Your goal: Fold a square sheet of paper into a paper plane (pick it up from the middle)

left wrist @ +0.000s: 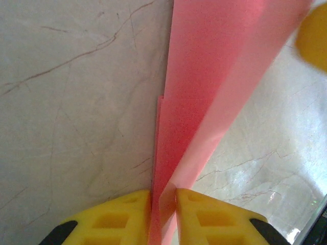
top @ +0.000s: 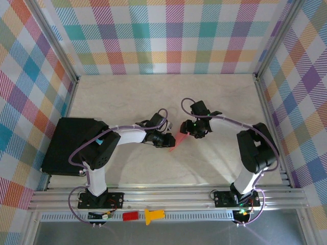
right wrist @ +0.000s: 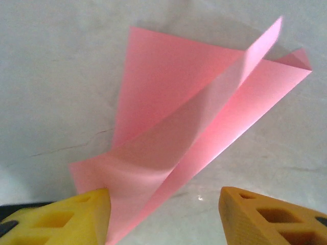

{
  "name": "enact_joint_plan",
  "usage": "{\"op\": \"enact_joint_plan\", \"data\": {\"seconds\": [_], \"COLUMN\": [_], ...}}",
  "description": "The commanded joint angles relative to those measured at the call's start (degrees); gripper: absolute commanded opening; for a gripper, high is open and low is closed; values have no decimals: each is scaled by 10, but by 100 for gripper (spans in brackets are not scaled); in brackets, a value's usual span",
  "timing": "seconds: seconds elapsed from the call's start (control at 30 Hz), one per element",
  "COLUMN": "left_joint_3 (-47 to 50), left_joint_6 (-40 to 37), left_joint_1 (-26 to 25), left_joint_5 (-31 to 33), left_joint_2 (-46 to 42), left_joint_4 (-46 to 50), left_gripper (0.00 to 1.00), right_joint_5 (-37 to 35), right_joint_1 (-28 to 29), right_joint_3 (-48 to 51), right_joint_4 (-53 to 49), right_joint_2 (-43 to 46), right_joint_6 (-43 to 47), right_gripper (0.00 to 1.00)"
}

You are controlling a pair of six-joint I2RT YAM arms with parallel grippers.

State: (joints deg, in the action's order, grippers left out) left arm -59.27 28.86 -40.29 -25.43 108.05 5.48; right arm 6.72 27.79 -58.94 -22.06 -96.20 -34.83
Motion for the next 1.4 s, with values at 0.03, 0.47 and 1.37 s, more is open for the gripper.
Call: {"op": "enact_joint_plan", "data": {"seconds": [0.03,0.47,1.37], "left_joint_3": [12,15,22], "left_joint_6": [-9,-11,-4], "left_joint_1": [-8,-7,-7], "left_joint_5": [-20,-20,-30], "left_joint_2": [29,30,-9], "left_joint_4": [-4,-3,-1], "left_gripper": [21,22,24], "right_joint_5": [38,172,96], "right_joint_1": [2,7,5], "right_joint_3": [30,45,-6], "right_joint_4": [4,119,78], "right_joint_2": [64,23,-80], "right_joint_6": [7,-19,-14], "right_gripper": [58,29,26]}}
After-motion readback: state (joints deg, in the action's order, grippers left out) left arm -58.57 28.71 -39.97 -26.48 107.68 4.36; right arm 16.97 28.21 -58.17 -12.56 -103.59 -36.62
